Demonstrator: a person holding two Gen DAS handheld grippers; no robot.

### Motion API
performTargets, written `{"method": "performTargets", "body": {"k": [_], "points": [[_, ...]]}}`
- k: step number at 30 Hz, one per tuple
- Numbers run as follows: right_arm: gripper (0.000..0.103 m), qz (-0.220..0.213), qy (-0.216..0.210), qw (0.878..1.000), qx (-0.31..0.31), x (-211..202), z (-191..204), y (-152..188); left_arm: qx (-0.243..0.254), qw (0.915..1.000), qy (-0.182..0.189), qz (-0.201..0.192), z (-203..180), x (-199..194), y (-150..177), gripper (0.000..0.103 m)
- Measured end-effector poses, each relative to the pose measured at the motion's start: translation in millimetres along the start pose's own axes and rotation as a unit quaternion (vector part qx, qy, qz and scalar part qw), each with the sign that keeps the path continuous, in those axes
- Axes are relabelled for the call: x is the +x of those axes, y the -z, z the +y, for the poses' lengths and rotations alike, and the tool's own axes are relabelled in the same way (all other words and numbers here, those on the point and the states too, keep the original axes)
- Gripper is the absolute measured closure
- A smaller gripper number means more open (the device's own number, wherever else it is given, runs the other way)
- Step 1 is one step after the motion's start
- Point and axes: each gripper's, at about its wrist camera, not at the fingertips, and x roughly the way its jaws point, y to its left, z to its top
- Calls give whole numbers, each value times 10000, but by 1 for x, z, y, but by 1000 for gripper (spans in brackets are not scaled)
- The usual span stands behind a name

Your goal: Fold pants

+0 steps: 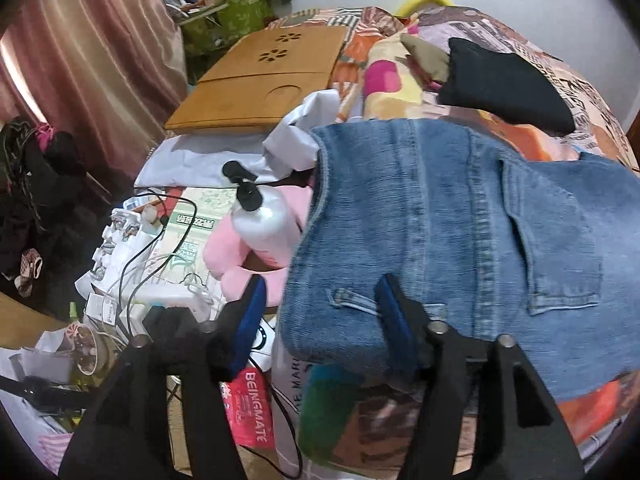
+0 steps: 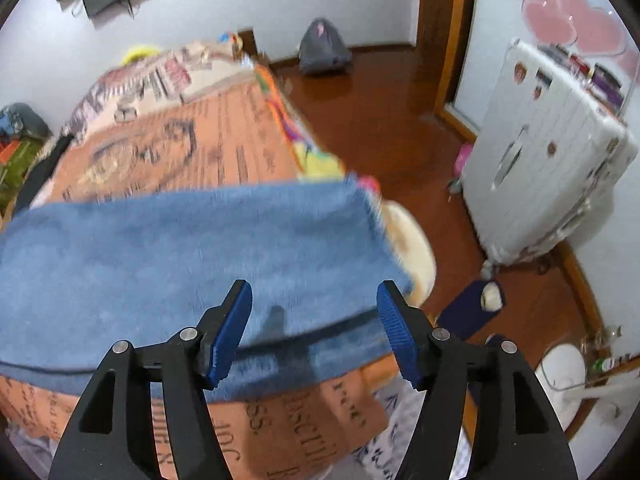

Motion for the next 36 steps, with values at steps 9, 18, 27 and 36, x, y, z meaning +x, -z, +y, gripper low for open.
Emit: {"method": "performTargets", "body": {"k": [9, 18, 27, 36], "points": [[42, -156, 256, 9983, -491, -20, 34, -15, -492, 9978, 338, -287, 41, -29, -5, 41], [42, -1102, -770, 9607, -2428, -68, 213, -67, -389, 9933, 875, -647, 41, -27, -71, 41], [42, -576, -2776, 8802, -3806, -49, 415, -66, -550, 9858, 1555, 327, 29, 54, -99, 54], [42, 472, -2637, 8521, -4497, 14, 501, -49, -563, 9785, 1933, 447, 29, 60, -92, 72]]}}
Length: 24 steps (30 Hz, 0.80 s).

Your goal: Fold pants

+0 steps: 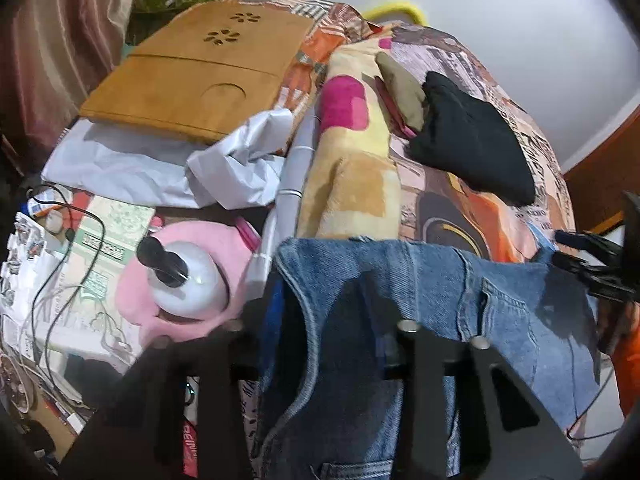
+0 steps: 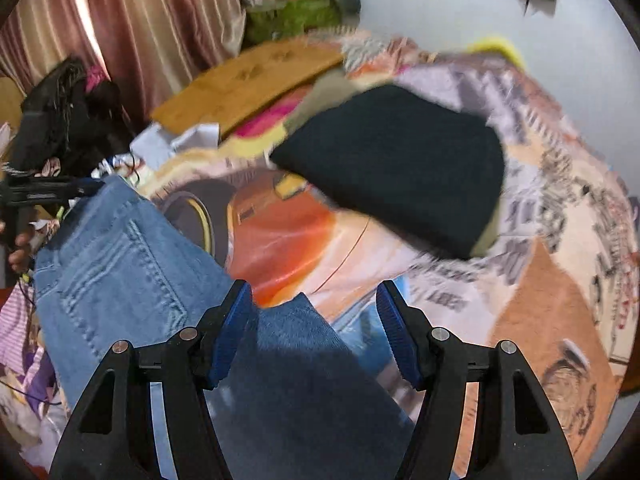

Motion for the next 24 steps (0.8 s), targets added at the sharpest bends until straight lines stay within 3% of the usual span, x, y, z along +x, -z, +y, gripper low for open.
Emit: {"method": "performTargets", "body": {"k": [3, 4, 6, 7, 12, 15, 22, 24], "points": [[53, 413, -340, 9984, 200, 17, -4, 4, 188, 9995, -224, -113, -7, -1, 1, 75], [61, 527, -496, 9971, 251, 20, -4, 5, 283, 9989, -344, -154, -10, 0, 2, 79], [66, 573, -562, 9963, 320, 21, -2, 8, 335, 9982, -461, -189, -13, 3, 3, 87], [68, 569, -531, 9965, 299, 19, -1, 7, 313, 9982, -484, -193, -13, 5, 3, 94], [90, 366, -278, 9989, -47, 12, 10, 9, 492, 9927, -981, -495, -21, 0, 2, 98], [92, 251, -110, 9992, -293, 8, 14, 11, 808, 9836, -1448, -709, -27, -3, 0, 97], [95, 185, 147, 9989, -401, 9, 10, 9, 1161, 9754, -1855, -265, -24, 26, -5, 92], [95, 178, 173, 9989, -396, 8, 11, 9, 1263, 9713, -1981, -377, -25, 13, -4, 87]]}}
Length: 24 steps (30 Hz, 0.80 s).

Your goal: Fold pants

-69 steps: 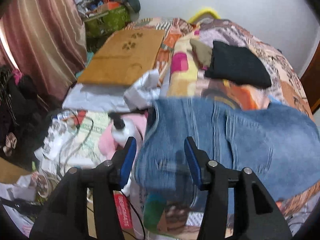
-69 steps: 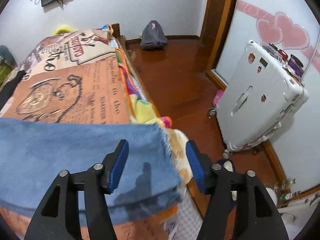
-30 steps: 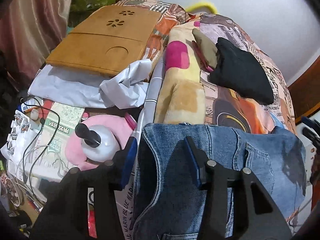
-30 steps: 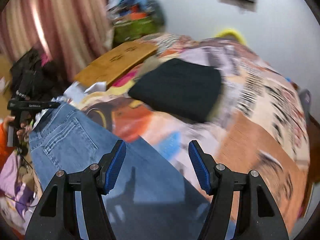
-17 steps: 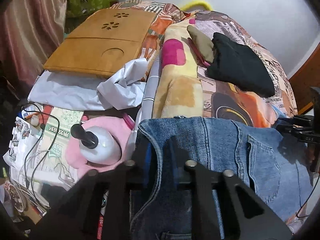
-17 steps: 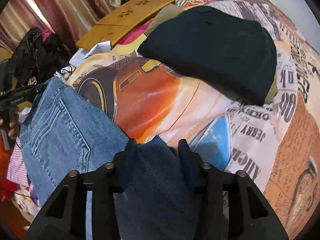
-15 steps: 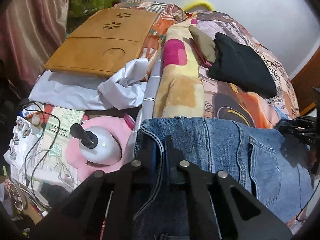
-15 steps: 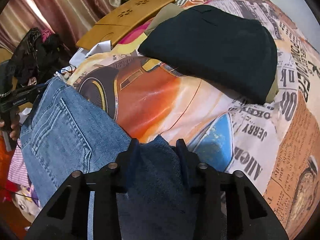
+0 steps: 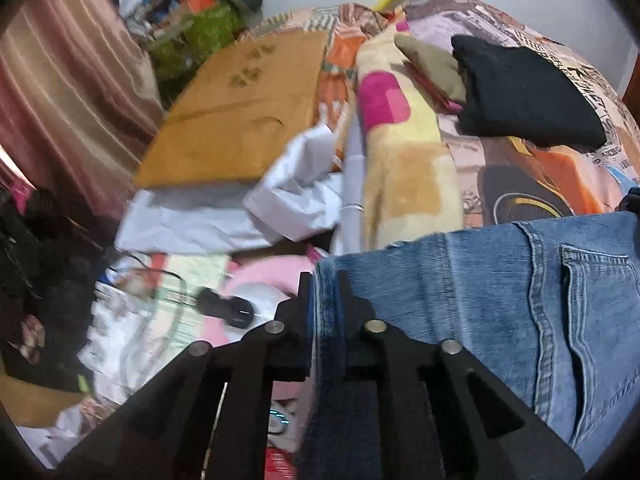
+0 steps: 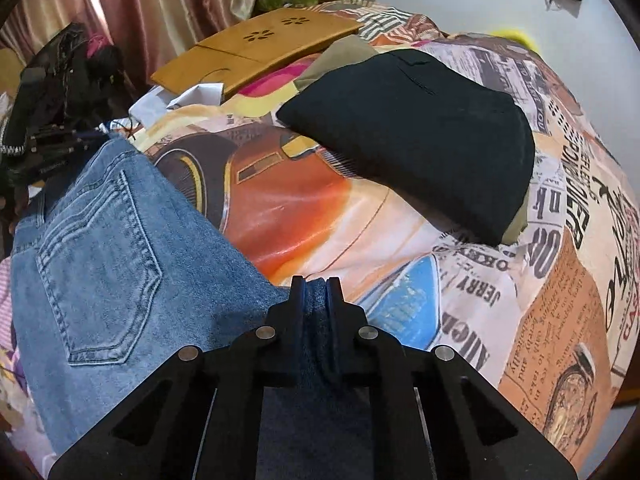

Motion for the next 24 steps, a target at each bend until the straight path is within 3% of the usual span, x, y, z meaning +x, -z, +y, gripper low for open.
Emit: {"method": "performTargets", "body": {"k": [3, 5, 8, 10, 13, 16, 18, 20, 21, 24], "points": [[93, -74, 248, 9997, -50, -14, 5, 2, -213, 9997, -46, -109, 23, -28, 3, 83], [82, -180, 416, 9990, -12, -27, 5, 5, -318, 9993, 91, -153, 34, -44, 10, 83], [62, -456, 342, 9983, 153, -52, 4, 13, -485, 9969, 562, -265, 40, -72, 28, 83], [58, -618, 217, 9976, 213, -67, 7, 22, -579, 9926, 1028, -302, 36, -86, 43, 83], [56, -602, 24, 9978, 285, -75, 15, 38, -584, 9876, 1445, -207, 21, -90, 64, 83], [55, -415, -113, 9985, 330, -70, 23, 59, -462, 9915, 1213, 65, 3, -77, 80, 82], [55, -250, -128, 9988, 408, -64, 23, 72, -547, 9923, 1080, 244, -2, -62, 91, 75], [55, -90, -101, 9982, 589, -58, 17, 89, -684, 9925, 989, 233, 4, -56, 100, 58], [55, -185, -94, 9978, 630, -63, 14, 97, -751, 9927, 924, 204, 9, -57, 103, 54], [55, -254, 187, 9964, 790, -85, 0, 121, -910, 9940, 570, 229, 26, -68, 105, 54]]}}
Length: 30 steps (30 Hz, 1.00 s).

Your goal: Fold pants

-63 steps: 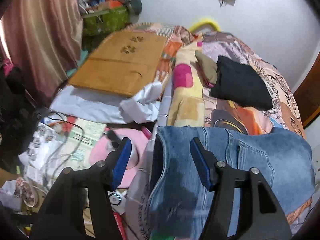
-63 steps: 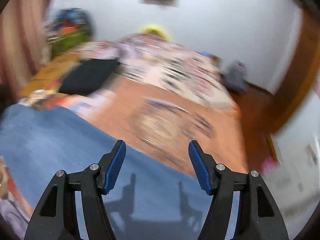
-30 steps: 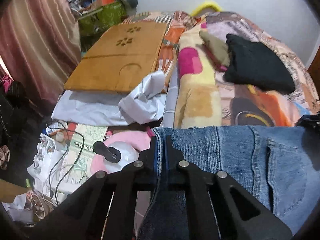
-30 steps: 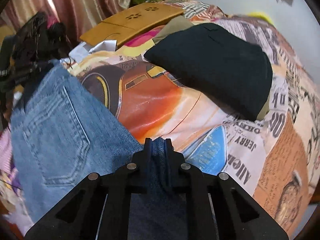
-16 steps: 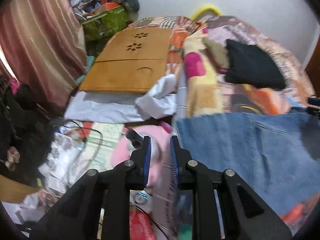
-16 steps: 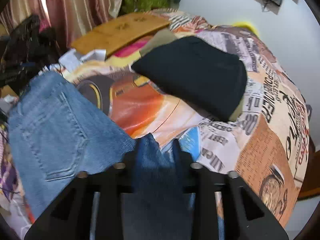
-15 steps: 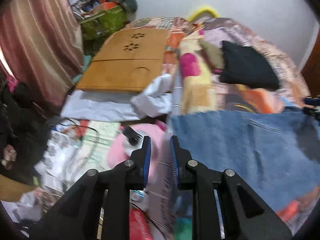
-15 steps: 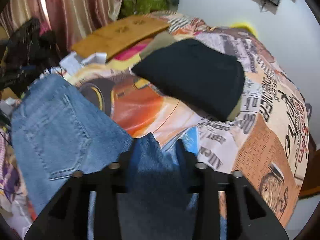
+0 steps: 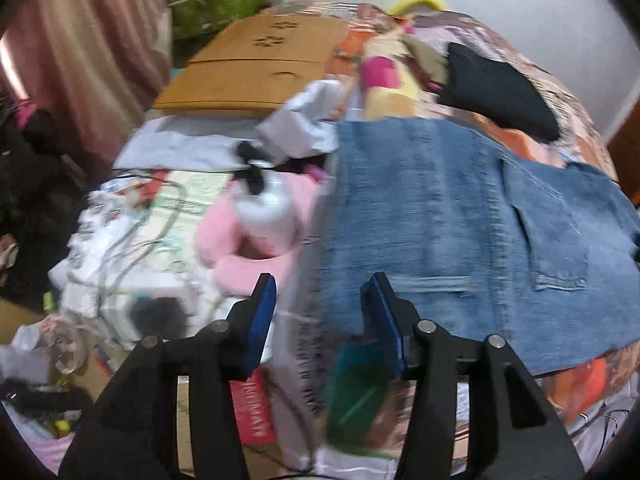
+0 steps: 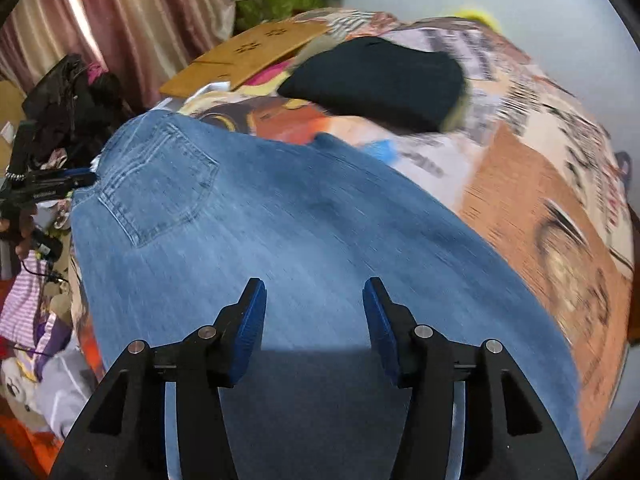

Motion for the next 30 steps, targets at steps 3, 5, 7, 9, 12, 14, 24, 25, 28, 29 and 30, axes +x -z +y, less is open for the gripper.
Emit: {"method": "performTargets", "body": {"k": [3, 5, 7, 9, 12, 14, 24, 25, 28, 29, 30], "points": [[47, -24, 388, 9989, 280, -25, -32, 36, -170, 9997, 3, -167, 10, -27, -7, 56], [39, -28, 635, 9961, 618, -39, -55, 63, -151, 9992, 35, -361, 6, -45, -13, 56], [39, -23, 847, 9902, 1113, -55, -84, 91, -73, 9980, 164, -613, -11, -68, -22, 56], [39, -60, 986, 9813, 1652, -72, -112, 118, 26, 9962, 364, -793, -33, -85, -33, 56], [39, -307, 1426, 9621, 2304, -103, -149, 159, 248, 9924, 695, -986, -83, -104, -48, 56], [39, -544, 1671, 9502, 2572, -127, -165, 186, 445, 9894, 957, -996, -123, -109, -56, 54], [39, -1132, 2100, 9088, 3423, -172, -209, 275, 1720, 9703, 1612, -547, -345, -87, -67, 54], [39, -1175, 2065, 9033, 3573, -172, -212, 287, 1873, 9668, 1671, -480, -370, -82, -63, 54], [38, -1348, 1907, 8924, 3862, -172, -212, 309, 2389, 9537, 1807, -264, -433, -69, -45, 54], [38, -1412, 1803, 8880, 3988, -170, -211, 318, 2541, 9491, 1849, -193, -452, -65, -38, 54], [38, -1443, 1714, 8851, 4080, -171, -212, 325, 2706, 9440, 1883, -111, -470, -60, -29, 54]]}}
